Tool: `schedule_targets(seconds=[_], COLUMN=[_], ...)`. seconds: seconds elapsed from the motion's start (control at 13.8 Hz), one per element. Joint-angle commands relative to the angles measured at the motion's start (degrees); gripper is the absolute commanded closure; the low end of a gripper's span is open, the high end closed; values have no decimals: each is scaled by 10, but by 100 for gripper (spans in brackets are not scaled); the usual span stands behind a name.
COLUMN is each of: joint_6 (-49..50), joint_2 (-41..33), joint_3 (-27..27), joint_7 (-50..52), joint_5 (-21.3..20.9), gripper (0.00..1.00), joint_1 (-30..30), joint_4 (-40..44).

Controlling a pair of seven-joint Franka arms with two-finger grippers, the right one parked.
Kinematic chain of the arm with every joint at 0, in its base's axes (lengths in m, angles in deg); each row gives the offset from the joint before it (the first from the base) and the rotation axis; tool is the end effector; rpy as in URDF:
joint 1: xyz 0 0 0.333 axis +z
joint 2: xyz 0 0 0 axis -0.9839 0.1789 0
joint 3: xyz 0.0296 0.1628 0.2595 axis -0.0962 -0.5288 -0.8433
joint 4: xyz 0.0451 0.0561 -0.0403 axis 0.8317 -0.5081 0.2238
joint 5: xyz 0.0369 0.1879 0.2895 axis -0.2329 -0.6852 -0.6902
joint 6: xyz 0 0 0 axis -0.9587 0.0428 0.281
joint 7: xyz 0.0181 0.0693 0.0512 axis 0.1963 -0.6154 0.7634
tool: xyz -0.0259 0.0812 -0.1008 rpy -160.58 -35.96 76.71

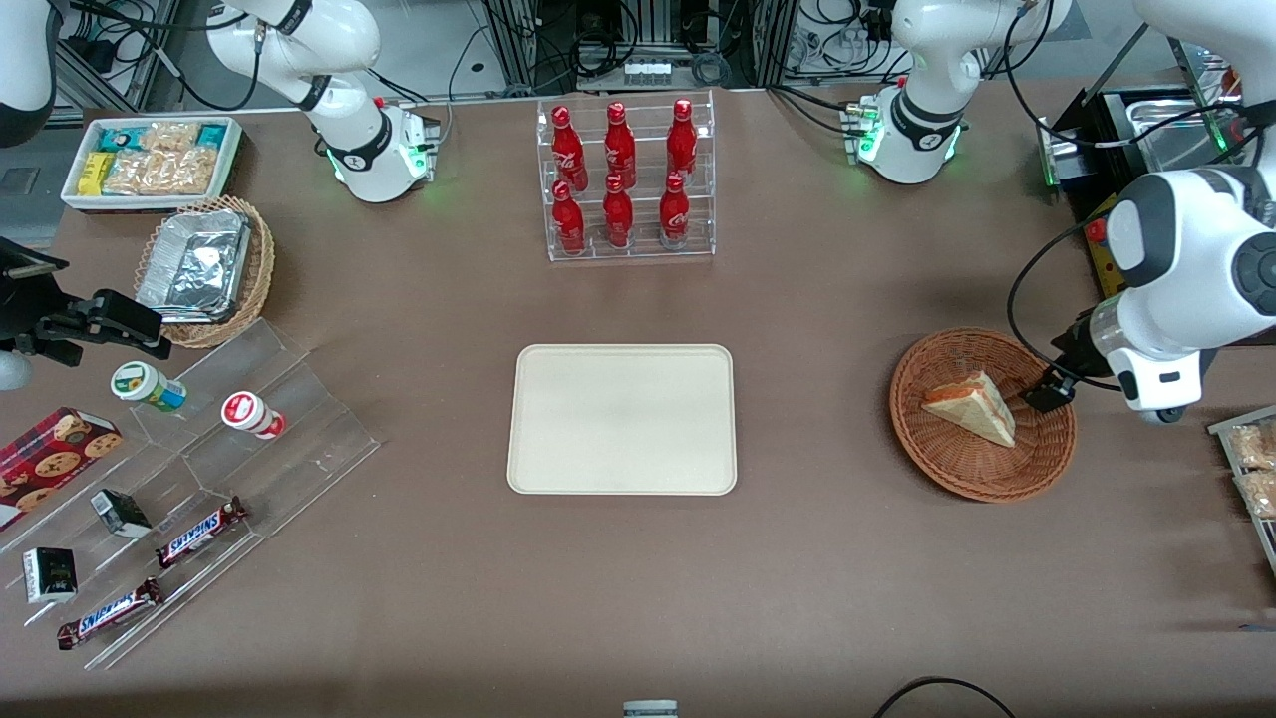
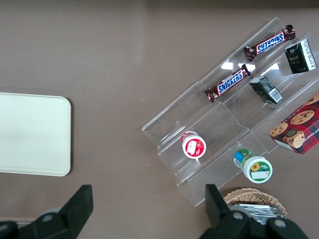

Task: Place sandwich from basket to tray
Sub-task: 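Lower the open left gripper around the wrapped sandwich in the basket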

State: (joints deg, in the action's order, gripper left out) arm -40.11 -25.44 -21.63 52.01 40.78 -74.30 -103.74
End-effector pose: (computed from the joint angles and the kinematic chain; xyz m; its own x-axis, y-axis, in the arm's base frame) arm 0.5195 0.0224 0.3609 0.5639 0.8245 -0.0480 0.8226 -0.5658 -0.0555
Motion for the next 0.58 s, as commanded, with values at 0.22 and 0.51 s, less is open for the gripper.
schedule_targets(seconds=[0.22, 0.51], joint_6=[-123, -144], joint_2=[33, 55], joint_3=[1, 1], joint_7=[111, 141], joint_5=[9, 8], gripper=[0, 0], joint_1=[-20, -36], joint_4=[-42, -54])
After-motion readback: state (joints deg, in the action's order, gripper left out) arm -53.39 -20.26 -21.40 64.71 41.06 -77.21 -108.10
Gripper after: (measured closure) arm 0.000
